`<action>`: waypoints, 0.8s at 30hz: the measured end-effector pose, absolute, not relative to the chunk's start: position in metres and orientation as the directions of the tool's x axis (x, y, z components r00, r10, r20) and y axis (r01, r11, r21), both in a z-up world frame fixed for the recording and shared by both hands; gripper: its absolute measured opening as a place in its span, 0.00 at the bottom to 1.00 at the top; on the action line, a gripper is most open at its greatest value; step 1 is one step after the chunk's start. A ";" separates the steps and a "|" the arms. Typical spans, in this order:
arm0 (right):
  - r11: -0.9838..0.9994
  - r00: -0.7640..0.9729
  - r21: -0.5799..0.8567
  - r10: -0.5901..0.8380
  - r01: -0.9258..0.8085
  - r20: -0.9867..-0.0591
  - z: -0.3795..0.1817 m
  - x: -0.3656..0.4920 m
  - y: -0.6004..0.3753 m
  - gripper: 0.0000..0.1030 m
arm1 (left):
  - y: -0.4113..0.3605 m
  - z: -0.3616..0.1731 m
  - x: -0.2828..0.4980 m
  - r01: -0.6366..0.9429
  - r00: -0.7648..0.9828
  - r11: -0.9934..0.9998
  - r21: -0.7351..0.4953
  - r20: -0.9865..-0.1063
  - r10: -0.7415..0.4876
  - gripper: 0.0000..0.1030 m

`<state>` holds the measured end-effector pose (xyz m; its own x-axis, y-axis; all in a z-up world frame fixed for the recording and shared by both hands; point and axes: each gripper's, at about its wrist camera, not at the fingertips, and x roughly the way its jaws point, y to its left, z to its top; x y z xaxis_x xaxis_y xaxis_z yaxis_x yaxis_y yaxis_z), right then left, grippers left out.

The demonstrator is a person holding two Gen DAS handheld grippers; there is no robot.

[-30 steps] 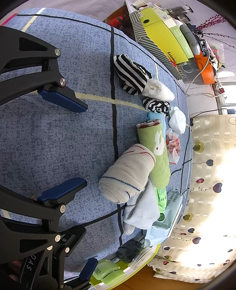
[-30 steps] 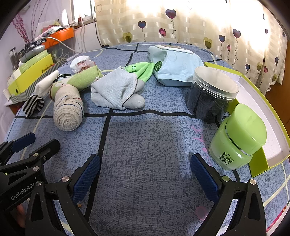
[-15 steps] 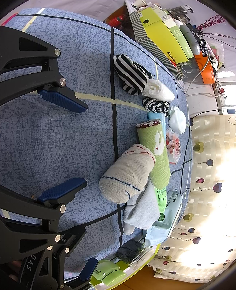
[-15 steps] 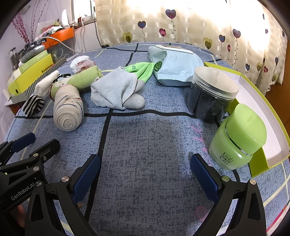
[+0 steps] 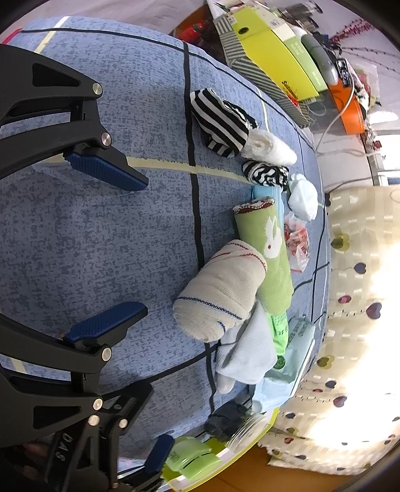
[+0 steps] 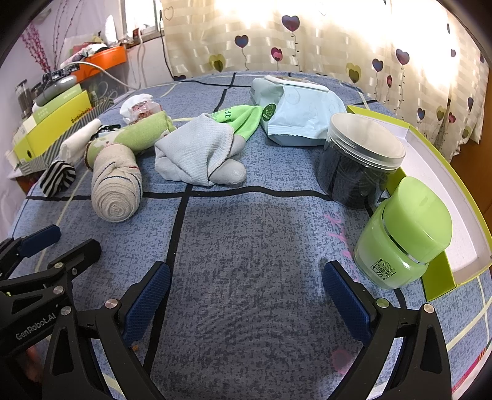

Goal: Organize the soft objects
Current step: 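Grasp the cream striped sock roll with the right gripper while the left grasps the black-white sock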

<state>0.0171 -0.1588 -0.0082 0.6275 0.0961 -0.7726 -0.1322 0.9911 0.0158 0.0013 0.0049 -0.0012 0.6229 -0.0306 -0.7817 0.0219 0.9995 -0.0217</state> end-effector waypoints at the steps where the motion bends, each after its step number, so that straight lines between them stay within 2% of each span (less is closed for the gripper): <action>1: 0.991 0.627 0.019 0.101 -0.136 -0.773 -0.008 0.018 -0.159 0.98 | 0.005 0.000 0.002 0.031 0.620 0.999 -0.024 -0.784 -0.038 0.73; 8: 0.965 0.650 0.041 0.205 -0.257 -0.731 0.014 0.018 -0.140 0.98 | 0.025 0.006 -0.002 0.056 0.603 0.997 -0.061 -0.793 -0.082 0.73; 15: 0.923 0.640 0.037 0.294 -0.383 -0.710 0.033 0.031 -0.108 0.97 | 0.064 0.029 -0.001 -0.008 0.660 0.998 -0.059 -0.751 -0.039 0.73; 19: 0.902 0.610 0.050 0.331 -0.430 -0.720 0.035 0.046 -0.089 0.91 | 0.095 0.032 0.010 -0.052 0.656 0.995 -0.090 -0.754 -0.034 0.73; 24: 0.883 0.586 0.055 0.355 -0.467 -0.728 0.037 0.059 -0.070 0.90 | 0.117 0.029 0.024 -0.068 0.643 0.990 -0.124 -0.764 -0.051 0.73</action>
